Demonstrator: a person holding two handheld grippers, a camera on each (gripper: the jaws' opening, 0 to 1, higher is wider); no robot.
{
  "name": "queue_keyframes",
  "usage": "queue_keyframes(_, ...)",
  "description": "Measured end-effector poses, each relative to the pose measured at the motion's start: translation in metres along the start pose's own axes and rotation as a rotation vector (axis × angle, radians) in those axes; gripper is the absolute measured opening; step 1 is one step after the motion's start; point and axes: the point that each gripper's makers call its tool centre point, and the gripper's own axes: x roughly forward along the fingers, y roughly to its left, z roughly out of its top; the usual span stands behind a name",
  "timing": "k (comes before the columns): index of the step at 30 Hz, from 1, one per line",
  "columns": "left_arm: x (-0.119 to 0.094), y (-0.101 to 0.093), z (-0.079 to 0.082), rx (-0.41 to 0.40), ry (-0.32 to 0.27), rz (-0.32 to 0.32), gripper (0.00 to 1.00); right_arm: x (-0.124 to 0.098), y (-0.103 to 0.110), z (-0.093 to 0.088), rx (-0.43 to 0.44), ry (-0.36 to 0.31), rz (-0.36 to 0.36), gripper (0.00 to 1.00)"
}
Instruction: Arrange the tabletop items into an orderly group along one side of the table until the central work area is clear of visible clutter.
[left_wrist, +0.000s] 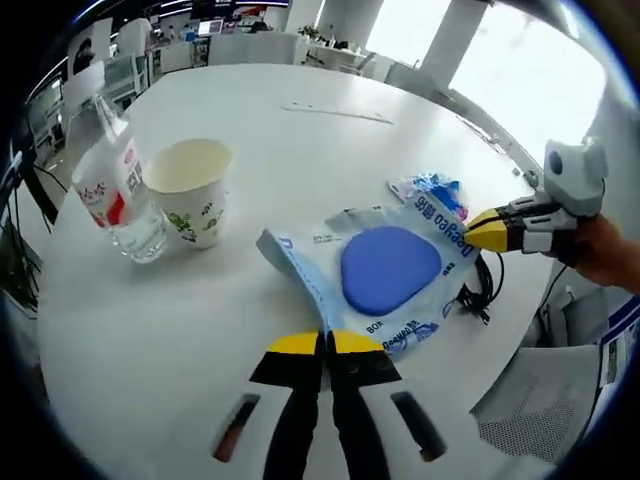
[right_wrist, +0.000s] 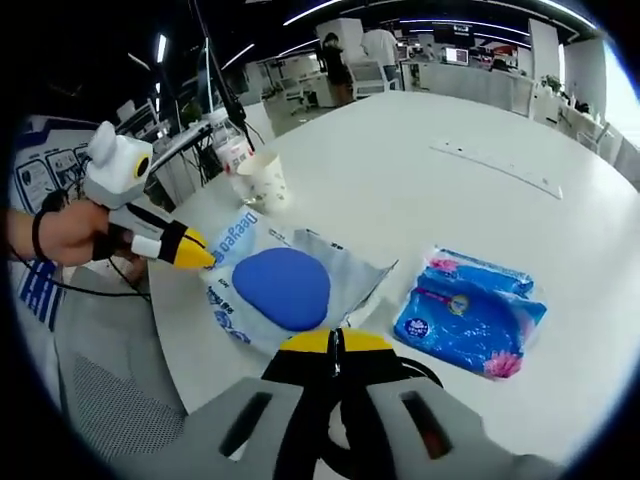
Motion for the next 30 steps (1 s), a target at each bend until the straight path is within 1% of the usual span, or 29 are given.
queue_keyframes(10,0.01,0.01,0.01,0.041,0.014,0.01,0.0,0.007,-0.003,0.008,-0.003,-0.002,-0.007,0.0)
queue_keyframes(18,0.021,0.023,0.022,0.023,0.012,0.024,0.0,0.017,-0.011,0.011,0.002,0.01,-0.005,0.0)
queue_keyframes(20,0.025,0.025,0.024,0.024,0.016,0.026,0.0,0.02,-0.013,0.011,0.02,0.009,-0.004,0.0)
queue_keyframes(24,0.03,0.028,0.023,0.036,0.029,0.029,0.0,0.027,-0.016,0.009,0.062,0.008,-0.002,0.0)
queue_keyframes(27,0.033,0.03,0.021,0.049,0.041,0.035,0.0,0.031,-0.015,0.007,0.062,0.014,0.002,0.0)
queue_keyframes(30,0.034,0.032,0.018,0.053,0.051,0.038,0.0,0.033,-0.015,0.001,0.057,0.033,0.002,0.0)
